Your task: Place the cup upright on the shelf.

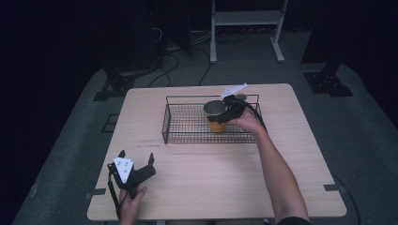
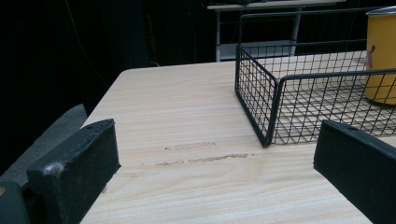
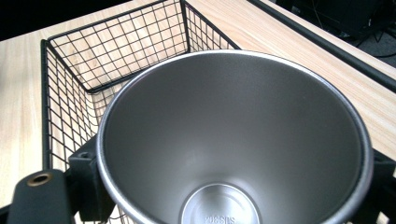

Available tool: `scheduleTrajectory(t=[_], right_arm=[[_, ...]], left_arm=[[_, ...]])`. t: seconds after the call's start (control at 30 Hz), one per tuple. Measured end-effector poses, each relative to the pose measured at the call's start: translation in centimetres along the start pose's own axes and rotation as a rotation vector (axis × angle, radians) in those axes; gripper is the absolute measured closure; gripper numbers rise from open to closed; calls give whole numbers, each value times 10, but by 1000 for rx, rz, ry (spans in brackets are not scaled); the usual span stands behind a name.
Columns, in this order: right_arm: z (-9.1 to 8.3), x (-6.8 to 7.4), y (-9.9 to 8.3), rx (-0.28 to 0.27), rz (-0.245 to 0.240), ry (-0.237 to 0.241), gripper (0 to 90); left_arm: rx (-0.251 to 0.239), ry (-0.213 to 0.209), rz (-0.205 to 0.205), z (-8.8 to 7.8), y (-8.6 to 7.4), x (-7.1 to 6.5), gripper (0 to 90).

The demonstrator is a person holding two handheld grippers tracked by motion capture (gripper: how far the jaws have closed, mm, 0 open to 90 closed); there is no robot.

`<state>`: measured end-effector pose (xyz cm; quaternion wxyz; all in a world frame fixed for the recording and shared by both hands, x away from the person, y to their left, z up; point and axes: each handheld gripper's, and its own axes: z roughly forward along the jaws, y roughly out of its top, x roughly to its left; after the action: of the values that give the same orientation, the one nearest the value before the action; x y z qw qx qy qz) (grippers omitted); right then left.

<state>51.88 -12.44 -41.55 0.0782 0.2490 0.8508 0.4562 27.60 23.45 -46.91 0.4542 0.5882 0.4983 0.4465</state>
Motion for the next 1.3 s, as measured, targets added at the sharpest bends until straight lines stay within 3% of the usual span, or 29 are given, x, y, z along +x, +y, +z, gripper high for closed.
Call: scheduleTrajectory(t=[0.63,1.3], right_arm=[[0,-3,-3,-1,-11,-18,122],[-6,3,0,-22,-23,-29,19]], left_arm=[[0,0,-2,0,0,0,0],[1,1,0,0,0,0,0]])
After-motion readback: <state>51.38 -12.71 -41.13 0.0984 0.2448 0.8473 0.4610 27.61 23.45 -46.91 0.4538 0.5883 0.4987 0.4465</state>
